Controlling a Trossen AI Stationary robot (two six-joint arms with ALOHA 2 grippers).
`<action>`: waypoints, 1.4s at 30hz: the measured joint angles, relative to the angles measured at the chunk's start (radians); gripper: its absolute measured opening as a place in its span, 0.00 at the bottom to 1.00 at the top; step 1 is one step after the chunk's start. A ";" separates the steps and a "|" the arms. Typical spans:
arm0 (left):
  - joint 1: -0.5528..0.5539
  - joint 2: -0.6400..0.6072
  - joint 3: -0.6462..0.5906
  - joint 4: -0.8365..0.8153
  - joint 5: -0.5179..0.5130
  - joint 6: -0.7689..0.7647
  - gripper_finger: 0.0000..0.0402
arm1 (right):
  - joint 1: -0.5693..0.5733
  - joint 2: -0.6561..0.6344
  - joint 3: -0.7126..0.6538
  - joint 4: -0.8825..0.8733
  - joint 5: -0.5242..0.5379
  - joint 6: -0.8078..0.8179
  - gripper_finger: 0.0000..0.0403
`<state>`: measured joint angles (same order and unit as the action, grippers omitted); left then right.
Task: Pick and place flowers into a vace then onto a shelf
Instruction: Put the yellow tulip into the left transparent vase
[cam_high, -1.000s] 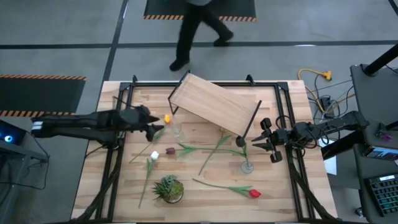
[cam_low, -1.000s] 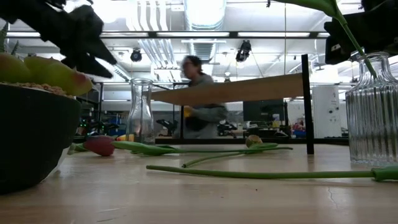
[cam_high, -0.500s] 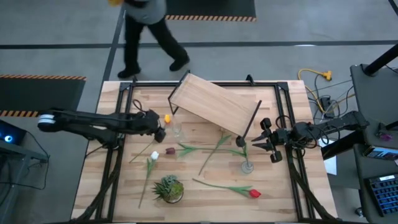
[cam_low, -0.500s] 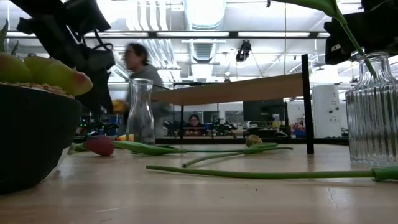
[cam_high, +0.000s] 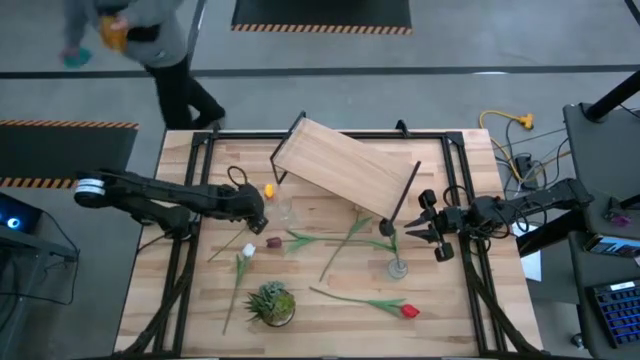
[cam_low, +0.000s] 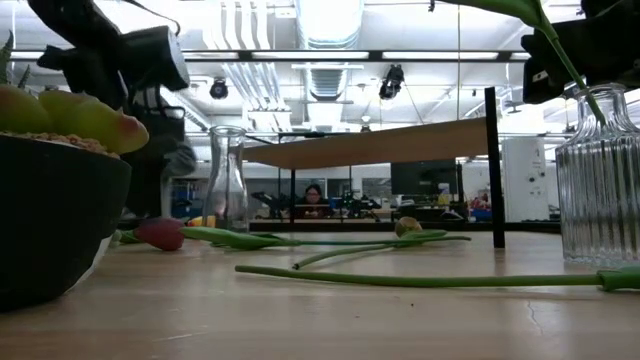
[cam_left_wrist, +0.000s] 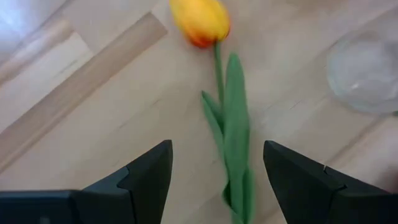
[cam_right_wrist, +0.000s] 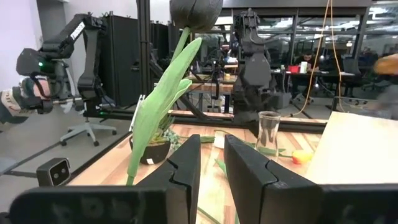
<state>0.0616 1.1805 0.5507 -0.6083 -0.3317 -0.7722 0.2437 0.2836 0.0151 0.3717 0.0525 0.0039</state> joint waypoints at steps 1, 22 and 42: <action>0.000 0.013 0.000 0.001 0.000 -0.001 0.59 | 0.000 0.000 0.000 0.000 0.000 -0.009 0.16; -0.001 0.175 0.001 0.024 -0.001 -0.036 0.58 | 0.000 0.000 0.000 0.000 0.000 -0.004 0.16; -0.001 0.176 0.001 0.043 0.052 -0.068 0.14 | 0.000 0.000 0.000 0.000 0.000 -0.004 0.16</action>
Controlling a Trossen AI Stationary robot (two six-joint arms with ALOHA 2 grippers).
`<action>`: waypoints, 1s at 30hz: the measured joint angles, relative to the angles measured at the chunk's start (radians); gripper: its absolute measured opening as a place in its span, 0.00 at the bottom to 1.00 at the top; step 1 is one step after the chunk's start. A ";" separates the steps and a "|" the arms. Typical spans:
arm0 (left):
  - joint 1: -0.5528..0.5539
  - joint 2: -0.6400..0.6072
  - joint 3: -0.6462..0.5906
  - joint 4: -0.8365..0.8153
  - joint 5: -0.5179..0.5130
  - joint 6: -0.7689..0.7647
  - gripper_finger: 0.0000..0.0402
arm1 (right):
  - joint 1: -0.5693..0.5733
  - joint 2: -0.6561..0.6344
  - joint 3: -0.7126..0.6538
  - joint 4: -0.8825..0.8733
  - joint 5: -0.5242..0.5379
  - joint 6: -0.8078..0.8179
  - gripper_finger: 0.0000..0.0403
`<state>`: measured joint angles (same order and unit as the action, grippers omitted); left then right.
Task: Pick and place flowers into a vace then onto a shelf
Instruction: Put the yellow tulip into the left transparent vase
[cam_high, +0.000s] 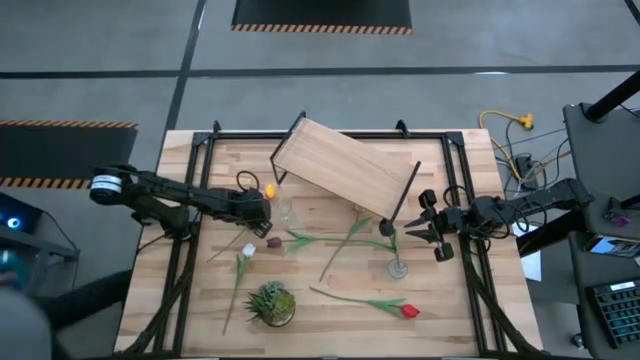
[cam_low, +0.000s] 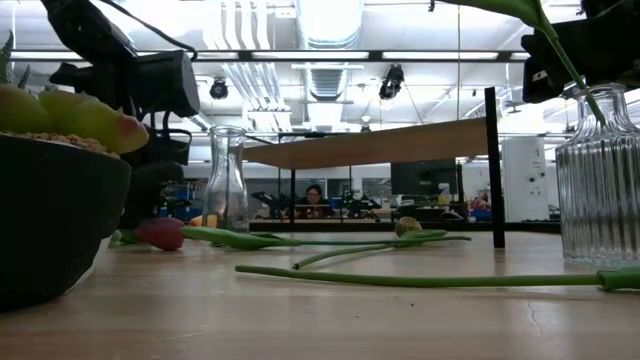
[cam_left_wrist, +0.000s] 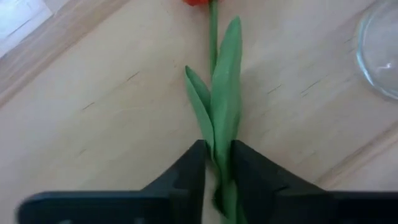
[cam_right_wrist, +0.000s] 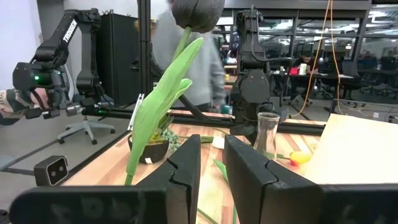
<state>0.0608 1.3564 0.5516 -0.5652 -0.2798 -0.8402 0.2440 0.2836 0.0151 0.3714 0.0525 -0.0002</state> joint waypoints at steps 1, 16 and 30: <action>0.000 0.000 0.001 0.000 0.002 0.000 0.10 | 0.000 0.000 0.000 0.000 0.000 0.000 0.16; 0.001 -0.095 0.006 -0.085 0.040 0.019 0.00 | 0.000 0.000 0.000 0.000 0.000 0.000 0.16; 0.001 -0.404 0.022 -0.144 -0.011 0.019 0.00 | 0.000 0.000 0.000 0.000 0.000 -0.003 0.16</action>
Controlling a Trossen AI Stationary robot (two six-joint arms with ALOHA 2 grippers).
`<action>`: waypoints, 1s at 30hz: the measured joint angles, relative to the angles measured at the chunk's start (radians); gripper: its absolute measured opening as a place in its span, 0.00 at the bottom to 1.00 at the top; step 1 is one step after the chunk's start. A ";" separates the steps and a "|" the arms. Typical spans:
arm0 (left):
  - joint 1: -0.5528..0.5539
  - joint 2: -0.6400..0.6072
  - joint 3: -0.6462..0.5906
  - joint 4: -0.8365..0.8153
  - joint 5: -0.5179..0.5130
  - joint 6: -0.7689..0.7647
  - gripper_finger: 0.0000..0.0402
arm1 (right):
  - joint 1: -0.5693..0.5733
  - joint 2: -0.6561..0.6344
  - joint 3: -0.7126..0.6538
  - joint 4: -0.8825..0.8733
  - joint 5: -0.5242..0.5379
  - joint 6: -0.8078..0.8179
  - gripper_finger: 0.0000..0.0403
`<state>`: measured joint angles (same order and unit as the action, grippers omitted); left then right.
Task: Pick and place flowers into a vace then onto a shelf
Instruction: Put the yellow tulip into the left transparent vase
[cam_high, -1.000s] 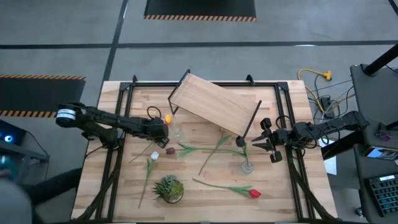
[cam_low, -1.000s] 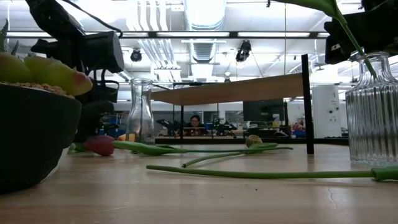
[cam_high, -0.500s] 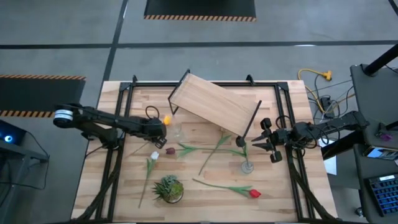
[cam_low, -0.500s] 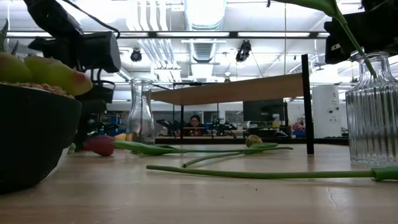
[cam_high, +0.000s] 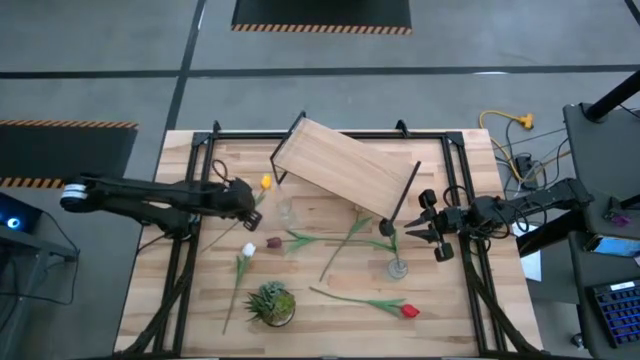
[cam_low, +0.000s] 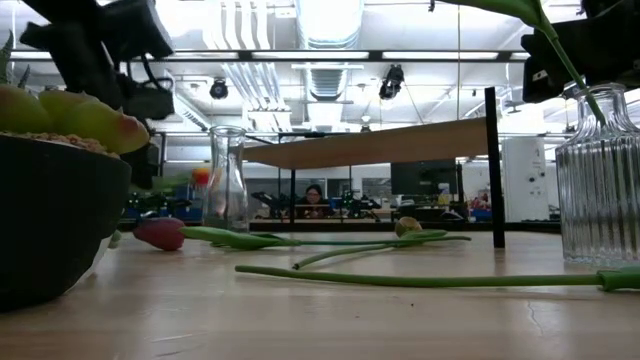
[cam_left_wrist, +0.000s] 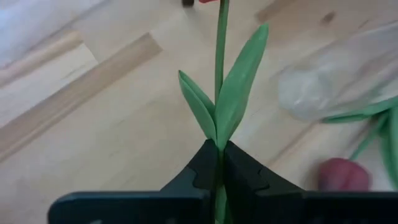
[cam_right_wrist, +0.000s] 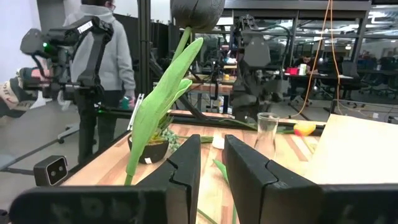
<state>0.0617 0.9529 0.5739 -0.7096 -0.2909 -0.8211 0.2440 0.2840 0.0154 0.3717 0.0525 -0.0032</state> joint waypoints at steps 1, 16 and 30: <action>0.000 -0.023 0.000 -0.003 0.000 0.000 0.00 | 0.000 0.000 0.000 0.000 0.000 0.000 0.16; 0.000 -0.266 0.006 0.004 -0.055 0.068 0.00 | 0.000 0.000 0.000 0.000 0.000 0.000 0.16; -0.001 -0.298 0.077 0.299 -0.057 0.349 0.00 | 0.000 0.000 0.000 0.000 0.000 0.001 0.16</action>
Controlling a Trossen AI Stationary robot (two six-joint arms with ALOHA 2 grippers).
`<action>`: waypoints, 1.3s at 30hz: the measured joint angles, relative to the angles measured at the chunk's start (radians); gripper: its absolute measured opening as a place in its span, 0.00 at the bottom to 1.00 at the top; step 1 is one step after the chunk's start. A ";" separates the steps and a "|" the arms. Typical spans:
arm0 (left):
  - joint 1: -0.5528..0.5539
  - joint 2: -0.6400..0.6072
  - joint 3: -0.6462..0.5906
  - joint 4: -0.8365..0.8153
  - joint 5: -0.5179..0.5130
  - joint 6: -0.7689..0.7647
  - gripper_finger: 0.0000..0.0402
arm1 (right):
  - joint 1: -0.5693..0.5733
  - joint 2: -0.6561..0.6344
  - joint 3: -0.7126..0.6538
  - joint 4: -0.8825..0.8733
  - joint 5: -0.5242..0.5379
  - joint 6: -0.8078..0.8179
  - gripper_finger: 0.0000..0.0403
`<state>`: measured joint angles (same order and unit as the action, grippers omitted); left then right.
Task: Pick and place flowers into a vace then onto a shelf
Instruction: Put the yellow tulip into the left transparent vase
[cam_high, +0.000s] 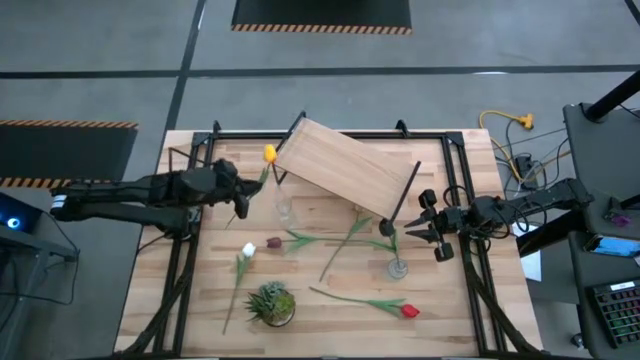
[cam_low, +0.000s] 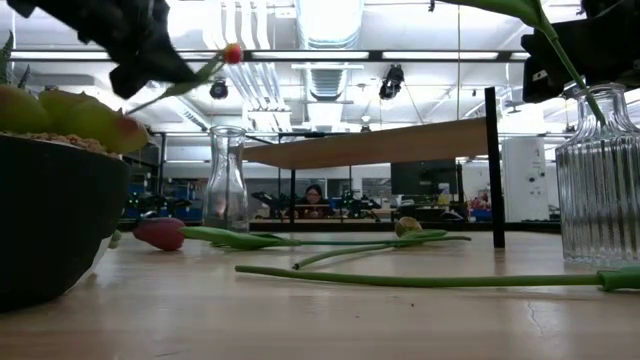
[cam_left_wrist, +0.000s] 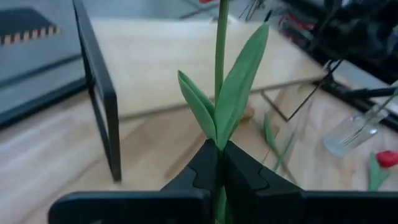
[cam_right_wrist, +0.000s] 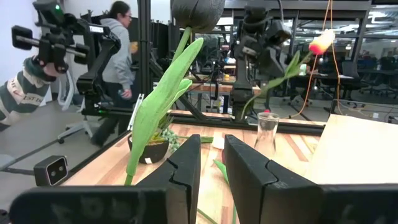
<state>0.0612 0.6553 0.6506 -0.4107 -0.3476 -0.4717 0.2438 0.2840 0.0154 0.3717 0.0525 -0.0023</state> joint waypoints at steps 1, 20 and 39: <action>0.000 0.000 0.010 0.007 -0.007 0.013 0.00 | 0.000 0.000 0.000 0.000 0.000 0.001 0.16; 0.000 0.066 -0.069 0.678 -0.020 0.295 0.00 | 0.000 0.000 0.000 0.000 0.000 0.000 0.16; -0.002 0.191 -0.076 0.905 0.119 0.295 0.00 | 0.000 0.000 0.000 -0.024 0.000 -0.004 0.16</action>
<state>0.0590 0.8468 0.5743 0.4942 -0.2288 -0.1767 0.2436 0.2840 0.0154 0.3481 0.0528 -0.0064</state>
